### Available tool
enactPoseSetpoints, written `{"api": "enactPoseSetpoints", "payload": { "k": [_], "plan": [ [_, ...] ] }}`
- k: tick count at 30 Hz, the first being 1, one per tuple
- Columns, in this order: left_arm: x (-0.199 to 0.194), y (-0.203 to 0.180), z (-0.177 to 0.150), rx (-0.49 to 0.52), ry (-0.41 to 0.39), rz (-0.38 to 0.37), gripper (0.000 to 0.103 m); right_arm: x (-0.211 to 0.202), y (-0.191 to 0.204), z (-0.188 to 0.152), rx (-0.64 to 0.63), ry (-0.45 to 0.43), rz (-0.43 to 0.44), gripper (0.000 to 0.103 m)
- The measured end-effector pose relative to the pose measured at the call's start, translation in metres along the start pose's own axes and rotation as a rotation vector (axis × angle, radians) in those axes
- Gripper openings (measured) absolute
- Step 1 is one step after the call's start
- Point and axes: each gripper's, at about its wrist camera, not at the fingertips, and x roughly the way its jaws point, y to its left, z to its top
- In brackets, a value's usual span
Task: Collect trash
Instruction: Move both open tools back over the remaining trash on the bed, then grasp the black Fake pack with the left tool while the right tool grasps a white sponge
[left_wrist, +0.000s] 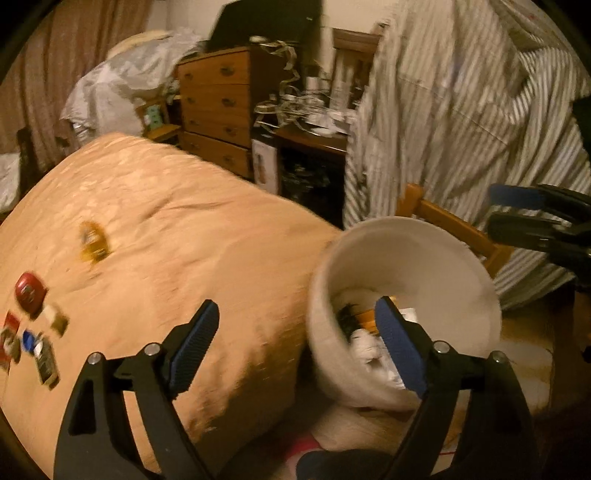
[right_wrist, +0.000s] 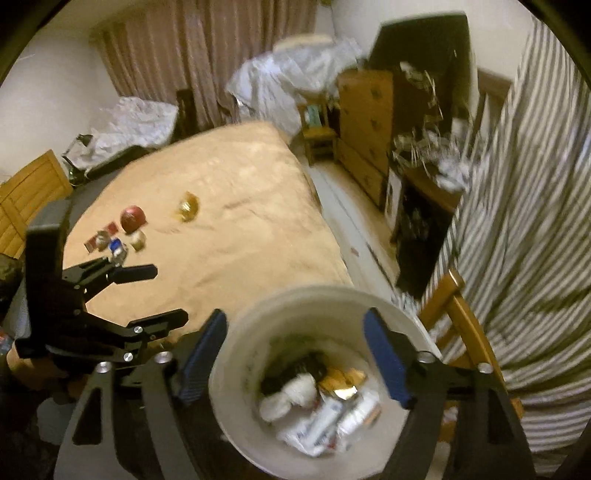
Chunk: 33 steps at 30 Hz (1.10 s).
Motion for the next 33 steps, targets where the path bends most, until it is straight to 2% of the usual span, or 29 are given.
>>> {"api": "enactPoseSetpoints", "payload": {
  "k": [2, 6, 15, 18, 22, 28, 31, 33],
  "plan": [
    [-0.008, 0.022, -0.009, -0.041, -0.007, 0.020, 0.085, -0.002, 0.015, 0.001, -0.004, -0.034, 0.019, 0.088],
    [-0.023, 0.078, -0.032, -0.145, -0.011, 0.082, 0.086, 0.003, 0.054, -0.006, -0.012, -0.074, 0.087, 0.090],
    [-0.037, 0.253, -0.111, -0.488, 0.024, 0.309, 0.086, 0.050, 0.140, -0.025, -0.046, -0.027, 0.213, 0.091],
    [-0.037, 0.299, -0.128, -0.576, 0.022, 0.350, 0.086, 0.070, 0.162, -0.027, -0.053, -0.008, 0.241, 0.091],
    [-0.024, 0.329, -0.129, -0.620, 0.031, 0.341, 0.086, 0.095, 0.180, -0.025, -0.071, 0.025, 0.255, 0.091],
    [0.008, 0.343, -0.120, -0.607, 0.040, 0.322, 0.087, 0.132, 0.201, -0.016, -0.098, 0.063, 0.262, 0.091],
    [0.019, 0.345, -0.119, -0.589, 0.049, 0.343, 0.087, 0.147, 0.209, -0.010, -0.124, 0.069, 0.262, 0.091],
    [0.022, 0.348, -0.120, -0.590, 0.048, 0.346, 0.075, 0.157, 0.217, -0.005, -0.144, 0.073, 0.266, 0.091]
  ]
}}
